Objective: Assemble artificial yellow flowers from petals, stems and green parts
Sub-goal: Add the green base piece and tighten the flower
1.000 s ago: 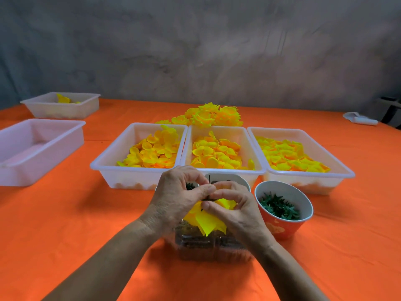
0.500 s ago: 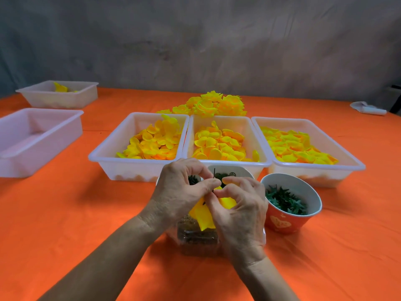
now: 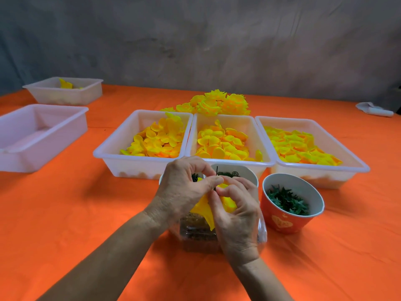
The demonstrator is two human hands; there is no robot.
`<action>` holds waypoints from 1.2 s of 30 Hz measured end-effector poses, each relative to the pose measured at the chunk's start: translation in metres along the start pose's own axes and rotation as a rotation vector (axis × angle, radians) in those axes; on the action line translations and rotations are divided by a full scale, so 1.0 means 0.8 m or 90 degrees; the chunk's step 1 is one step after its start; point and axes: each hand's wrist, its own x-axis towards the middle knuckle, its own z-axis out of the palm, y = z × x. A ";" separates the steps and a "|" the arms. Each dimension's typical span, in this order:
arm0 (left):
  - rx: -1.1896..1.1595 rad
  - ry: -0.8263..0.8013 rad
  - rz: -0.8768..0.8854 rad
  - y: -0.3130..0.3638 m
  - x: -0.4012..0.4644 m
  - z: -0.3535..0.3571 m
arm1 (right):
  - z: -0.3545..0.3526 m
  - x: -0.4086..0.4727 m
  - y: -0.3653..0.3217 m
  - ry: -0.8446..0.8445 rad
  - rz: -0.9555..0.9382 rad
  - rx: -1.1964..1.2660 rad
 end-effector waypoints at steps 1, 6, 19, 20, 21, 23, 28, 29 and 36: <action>-0.001 -0.001 -0.003 -0.001 -0.001 0.000 | 0.000 -0.001 -0.001 0.003 -0.002 -0.001; -0.032 -0.004 -0.050 0.001 -0.004 -0.001 | -0.010 0.004 -0.009 -0.036 0.030 -0.025; -0.106 0.037 -0.138 -0.003 -0.021 -0.022 | -0.035 0.037 -0.021 -0.236 0.063 -0.086; -0.106 0.040 -0.139 -0.004 -0.022 -0.022 | -0.035 0.038 -0.022 -0.239 0.065 -0.082; -0.107 0.041 -0.142 -0.004 -0.024 -0.022 | -0.035 0.038 -0.024 -0.237 0.063 -0.079; -0.114 0.046 -0.148 -0.006 -0.025 -0.022 | -0.035 0.040 -0.029 -0.222 0.057 -0.069; -0.122 0.082 -0.133 -0.004 -0.025 -0.023 | -0.037 0.047 -0.038 -0.194 0.024 -0.032; -0.128 0.093 -0.131 -0.003 -0.024 -0.024 | -0.038 0.049 -0.040 -0.190 0.020 -0.024; -0.186 0.156 -0.105 0.003 -0.017 -0.033 | -0.043 0.078 -0.066 -0.169 0.011 0.043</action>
